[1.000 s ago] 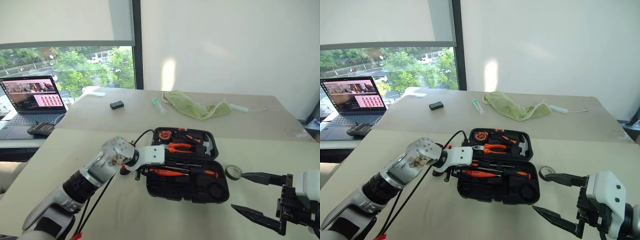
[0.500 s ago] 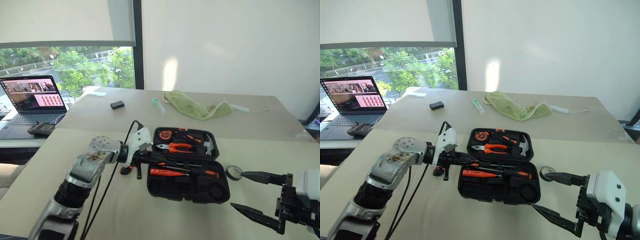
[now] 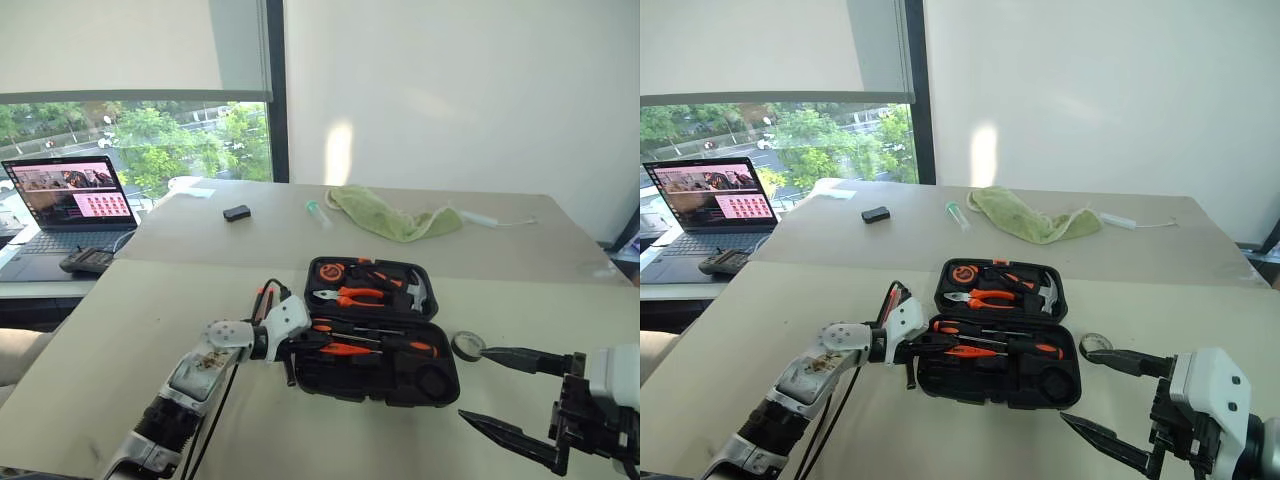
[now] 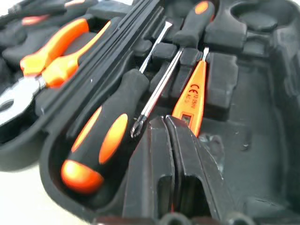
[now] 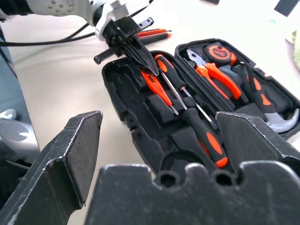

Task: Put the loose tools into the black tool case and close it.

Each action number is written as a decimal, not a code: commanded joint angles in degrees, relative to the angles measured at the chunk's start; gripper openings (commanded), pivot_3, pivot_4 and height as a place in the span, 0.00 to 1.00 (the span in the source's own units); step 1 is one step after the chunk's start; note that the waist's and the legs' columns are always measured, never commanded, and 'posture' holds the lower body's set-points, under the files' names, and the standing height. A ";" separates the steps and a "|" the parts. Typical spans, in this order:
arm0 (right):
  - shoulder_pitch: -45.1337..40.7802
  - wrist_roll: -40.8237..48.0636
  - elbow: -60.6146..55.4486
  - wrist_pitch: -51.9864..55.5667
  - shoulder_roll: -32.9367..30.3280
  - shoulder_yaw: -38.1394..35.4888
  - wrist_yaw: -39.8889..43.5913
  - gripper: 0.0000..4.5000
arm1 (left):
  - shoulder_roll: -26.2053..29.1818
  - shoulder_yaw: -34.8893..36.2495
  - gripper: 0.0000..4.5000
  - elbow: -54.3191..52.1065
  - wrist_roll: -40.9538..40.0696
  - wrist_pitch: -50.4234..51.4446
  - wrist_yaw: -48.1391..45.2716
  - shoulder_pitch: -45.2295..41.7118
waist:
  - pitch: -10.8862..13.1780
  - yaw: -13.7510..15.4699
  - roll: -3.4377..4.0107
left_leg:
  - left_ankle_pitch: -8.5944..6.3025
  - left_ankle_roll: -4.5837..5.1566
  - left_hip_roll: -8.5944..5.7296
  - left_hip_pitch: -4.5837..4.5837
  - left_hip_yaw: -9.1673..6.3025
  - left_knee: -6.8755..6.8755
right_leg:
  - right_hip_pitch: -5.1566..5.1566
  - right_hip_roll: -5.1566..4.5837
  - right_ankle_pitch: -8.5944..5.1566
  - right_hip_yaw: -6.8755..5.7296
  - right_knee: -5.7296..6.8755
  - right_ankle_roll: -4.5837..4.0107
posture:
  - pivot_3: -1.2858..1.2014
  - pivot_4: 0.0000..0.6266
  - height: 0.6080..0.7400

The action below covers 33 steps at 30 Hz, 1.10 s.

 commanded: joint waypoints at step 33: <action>-9.40 1.10 4.92 1.02 -3.64 6.48 -0.44 1.00 | -4.04 19.65 0.75 -21.51 -12.54 56.03 41.54 5.16 | 0.19 -0.02 -0.27 | 0.03 0.00 -0.07 -0.62 -0.06 -0.08 | -0.60 -0.03 0.02 -0.10 0.05 0.17 | 0.52 0.24 1.00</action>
